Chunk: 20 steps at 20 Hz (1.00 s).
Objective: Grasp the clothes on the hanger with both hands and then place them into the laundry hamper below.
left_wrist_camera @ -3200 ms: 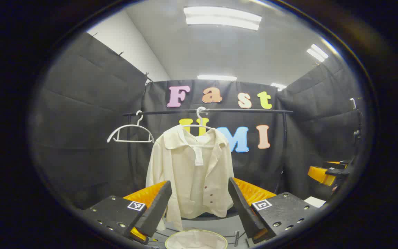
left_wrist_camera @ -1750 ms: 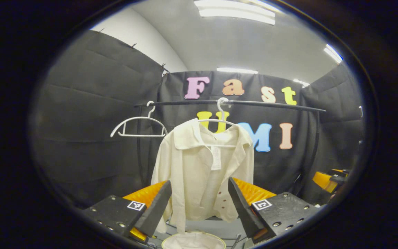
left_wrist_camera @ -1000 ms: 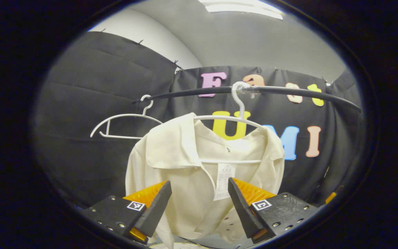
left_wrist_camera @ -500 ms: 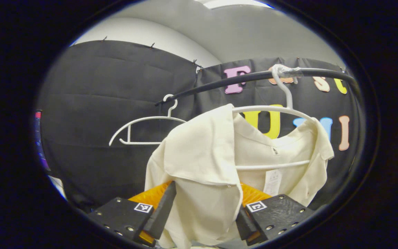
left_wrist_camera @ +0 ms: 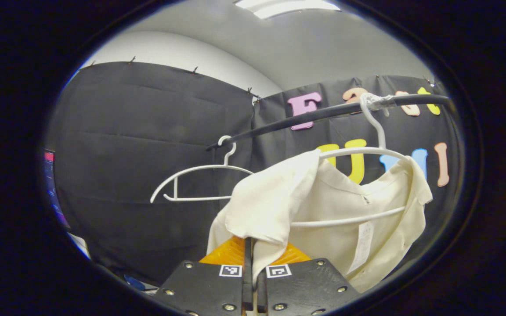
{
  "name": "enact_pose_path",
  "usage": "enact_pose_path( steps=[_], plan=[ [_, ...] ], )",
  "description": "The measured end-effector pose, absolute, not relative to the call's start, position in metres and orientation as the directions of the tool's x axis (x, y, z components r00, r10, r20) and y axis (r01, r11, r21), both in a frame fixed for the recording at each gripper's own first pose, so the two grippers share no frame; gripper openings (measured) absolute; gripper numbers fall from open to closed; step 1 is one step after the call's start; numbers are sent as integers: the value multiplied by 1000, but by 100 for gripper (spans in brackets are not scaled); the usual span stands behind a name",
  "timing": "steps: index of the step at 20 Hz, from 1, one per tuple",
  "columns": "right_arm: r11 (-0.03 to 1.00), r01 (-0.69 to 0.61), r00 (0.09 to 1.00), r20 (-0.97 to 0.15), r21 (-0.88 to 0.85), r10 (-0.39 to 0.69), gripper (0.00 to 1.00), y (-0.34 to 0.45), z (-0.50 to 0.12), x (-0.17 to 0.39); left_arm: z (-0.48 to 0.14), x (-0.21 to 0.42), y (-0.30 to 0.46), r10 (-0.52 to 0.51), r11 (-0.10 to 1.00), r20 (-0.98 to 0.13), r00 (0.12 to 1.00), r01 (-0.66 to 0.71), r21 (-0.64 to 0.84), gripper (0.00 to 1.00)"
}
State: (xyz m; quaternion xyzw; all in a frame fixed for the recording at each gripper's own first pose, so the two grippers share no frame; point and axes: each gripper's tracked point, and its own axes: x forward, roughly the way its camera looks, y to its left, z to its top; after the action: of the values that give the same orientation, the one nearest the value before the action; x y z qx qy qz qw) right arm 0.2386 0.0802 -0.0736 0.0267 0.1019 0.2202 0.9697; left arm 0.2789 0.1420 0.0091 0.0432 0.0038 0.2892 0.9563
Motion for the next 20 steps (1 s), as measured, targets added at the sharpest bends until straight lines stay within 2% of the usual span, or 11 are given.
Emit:
enact_pose_path(
  steps=[1, 2, 3, 4, 9, 12, 17, 20],
  plan=[
    [897, -432, 878, -185, 92, 441, 98, 88, -72, 238, 9, 278, 144, 533, 843, 10, 846, -532, 81, 5],
    [895, -438, 876, -183, 87, 447, 98, 96, -71, 235, 14, 278, 144, 505, 860, 14, 863, -504, 73, 7],
    [895, -438, 878, -176, 83, 445, 98, 102, -68, 231, 16, 275, 144, 476, 877, 21, 879, -477, 62, 2],
    [897, -434, 881, -169, 82, 441, 98, 109, -64, 227, 17, 273, 143, 452, 891, 13, 892, -452, 52, 1],
    [865, -486, 847, -177, 125, 501, 98, 164, -32, 216, 15, 264, 127, 337, 941, -16, 941, -337, -23, 1],
    [841, -522, 827, -160, 140, 540, 98, 203, -10, 215, 16, 262, 122, 306, 952, -9, 952, -306, 1, 1],
    [875, -482, 869, -112, 34, 483, 98, 233, 13, 241, 4, 263, 108, 217, 963, -35, 976, -220, -158, 1],
    [891, -452, 884, -114, 38, 453, 98, 245, 21, 268, 4, 268, 104, 201, 966, -35, 979, -204, -155, 1]
  ],
)
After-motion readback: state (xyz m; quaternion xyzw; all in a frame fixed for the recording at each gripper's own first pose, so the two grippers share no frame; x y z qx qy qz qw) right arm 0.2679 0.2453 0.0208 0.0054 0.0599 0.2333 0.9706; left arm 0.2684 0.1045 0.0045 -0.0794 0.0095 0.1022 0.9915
